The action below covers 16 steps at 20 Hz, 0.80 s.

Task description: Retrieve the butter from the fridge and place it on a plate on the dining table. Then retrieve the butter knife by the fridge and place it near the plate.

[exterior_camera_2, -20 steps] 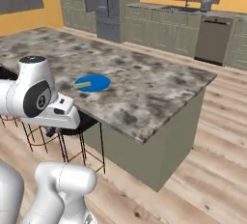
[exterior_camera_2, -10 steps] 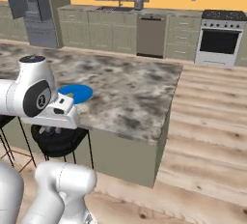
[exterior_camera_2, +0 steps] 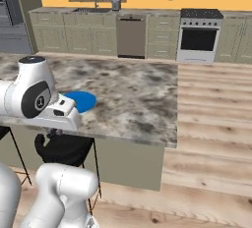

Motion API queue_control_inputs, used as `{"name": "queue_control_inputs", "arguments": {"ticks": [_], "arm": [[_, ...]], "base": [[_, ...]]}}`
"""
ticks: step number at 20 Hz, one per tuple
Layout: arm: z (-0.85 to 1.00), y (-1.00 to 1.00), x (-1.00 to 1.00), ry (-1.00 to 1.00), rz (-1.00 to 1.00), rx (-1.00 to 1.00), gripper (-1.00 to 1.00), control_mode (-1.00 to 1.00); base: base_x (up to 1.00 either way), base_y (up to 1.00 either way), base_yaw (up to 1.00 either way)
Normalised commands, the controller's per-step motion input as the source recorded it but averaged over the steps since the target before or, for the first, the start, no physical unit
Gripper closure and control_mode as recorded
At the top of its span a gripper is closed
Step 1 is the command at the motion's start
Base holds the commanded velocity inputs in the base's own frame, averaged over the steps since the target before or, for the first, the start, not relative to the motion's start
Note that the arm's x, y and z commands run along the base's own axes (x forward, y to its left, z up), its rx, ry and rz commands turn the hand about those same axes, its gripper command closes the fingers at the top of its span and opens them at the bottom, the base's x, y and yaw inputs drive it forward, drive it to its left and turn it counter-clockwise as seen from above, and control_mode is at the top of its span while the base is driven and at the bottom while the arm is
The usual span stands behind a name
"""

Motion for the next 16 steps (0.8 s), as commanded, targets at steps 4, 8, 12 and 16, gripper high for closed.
{"name": "queue_control_inputs", "arguments": {"ticks": [4, 8, 12, 16], "arm": [[-0.08, -0.02, 0.54, -0.03, -0.02, 0.00, 1.00, -1.00], [-0.11, -0.12, 1.00, -0.13, 0.08, 0.04, 1.00, -1.00], [-0.15, 0.00, 1.00, -0.06, 0.04, 0.02, 1.00, -1.00], [-0.43, 0.02, 1.00, 0.00, -0.14, 0.00, 1.00, -1.00]], "base": [[0.00, 0.00, 0.00], [0.00, 0.00, 0.00], [0.00, 0.00, 0.00], [0.00, 0.00, 0.00]]}}
